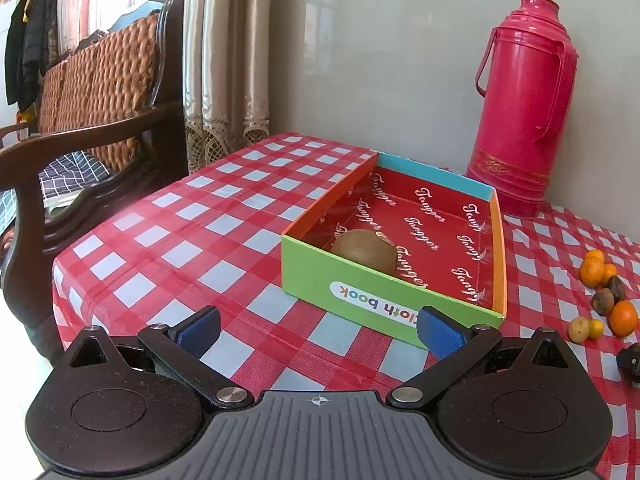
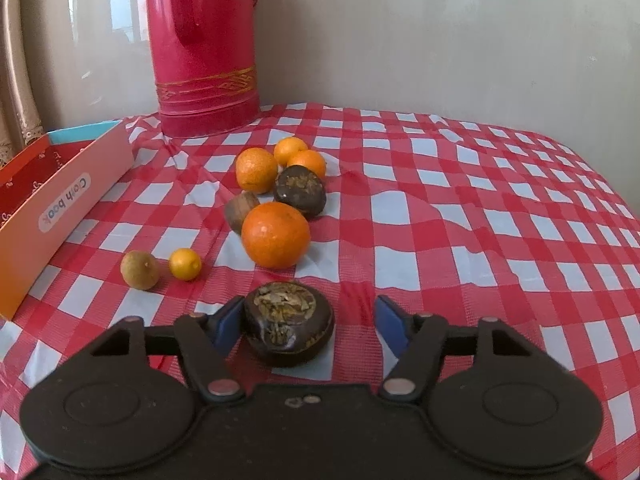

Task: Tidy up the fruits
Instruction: 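Move the right tool to the dark round fruit and grasp it, then carry the dark fruit with the right tool into the box and release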

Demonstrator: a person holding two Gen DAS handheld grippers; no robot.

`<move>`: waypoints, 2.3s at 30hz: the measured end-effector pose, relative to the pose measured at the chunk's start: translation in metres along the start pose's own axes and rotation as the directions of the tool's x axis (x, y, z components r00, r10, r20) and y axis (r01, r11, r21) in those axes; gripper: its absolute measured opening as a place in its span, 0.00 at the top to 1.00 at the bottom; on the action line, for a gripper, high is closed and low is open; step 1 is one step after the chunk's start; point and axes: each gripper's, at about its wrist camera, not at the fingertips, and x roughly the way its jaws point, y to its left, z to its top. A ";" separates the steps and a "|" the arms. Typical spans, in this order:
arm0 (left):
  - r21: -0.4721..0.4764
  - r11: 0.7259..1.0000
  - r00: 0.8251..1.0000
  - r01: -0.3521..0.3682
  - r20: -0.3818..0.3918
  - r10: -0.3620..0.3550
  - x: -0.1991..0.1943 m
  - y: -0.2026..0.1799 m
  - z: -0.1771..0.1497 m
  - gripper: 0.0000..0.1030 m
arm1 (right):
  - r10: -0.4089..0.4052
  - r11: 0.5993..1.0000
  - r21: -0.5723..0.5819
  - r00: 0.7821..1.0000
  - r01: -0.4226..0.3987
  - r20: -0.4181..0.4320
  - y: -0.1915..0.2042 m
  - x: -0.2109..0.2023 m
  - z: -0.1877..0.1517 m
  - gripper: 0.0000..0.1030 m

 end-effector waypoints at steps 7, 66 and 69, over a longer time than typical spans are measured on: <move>-0.016 1.000 1.000 0.000 -0.001 0.000 0.000 0.003 0.000 0.00 | 0.021 0.999 -0.024 1.000 -0.021 0.014 0.007 -0.002 0.001 0.61; -0.225 0.958 0.984 -0.176 -0.011 0.178 0.003 0.111 -0.007 0.00 | 0.500 0.862 -0.227 0.832 -0.453 0.239 0.154 -0.050 0.021 0.65; -0.228 0.955 0.981 -0.191 -0.014 0.193 0.003 0.118 -0.008 0.00 | 0.511 0.854 -0.247 0.828 -0.458 0.230 0.168 -0.048 0.019 0.65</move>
